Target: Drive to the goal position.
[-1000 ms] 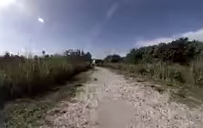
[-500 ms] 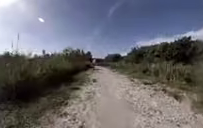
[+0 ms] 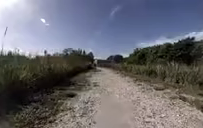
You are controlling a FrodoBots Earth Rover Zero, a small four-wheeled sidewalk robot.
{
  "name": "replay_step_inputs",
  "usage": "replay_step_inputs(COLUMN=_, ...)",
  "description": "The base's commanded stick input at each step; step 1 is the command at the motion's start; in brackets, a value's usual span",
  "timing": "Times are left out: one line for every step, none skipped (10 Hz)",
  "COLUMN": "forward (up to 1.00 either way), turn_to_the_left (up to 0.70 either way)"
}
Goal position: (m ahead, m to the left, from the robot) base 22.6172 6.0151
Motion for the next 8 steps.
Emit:
replay_step_inputs(forward=0.70, turn_to_the_left=-0.31)
replay_step_inputs(forward=0.70, turn_to_the_left=-0.06)
replay_step_inputs(forward=0.70, turn_to_the_left=-0.27)
replay_step_inputs(forward=0.70, turn_to_the_left=-0.23)
replay_step_inputs(forward=0.70, turn_to_the_left=-0.03)
replay_step_inputs(forward=0.70, turn_to_the_left=0.00)
replay_step_inputs(forward=0.70, turn_to_the_left=0.00)
replay_step_inputs(forward=0.70, turn_to_the_left=0.00)
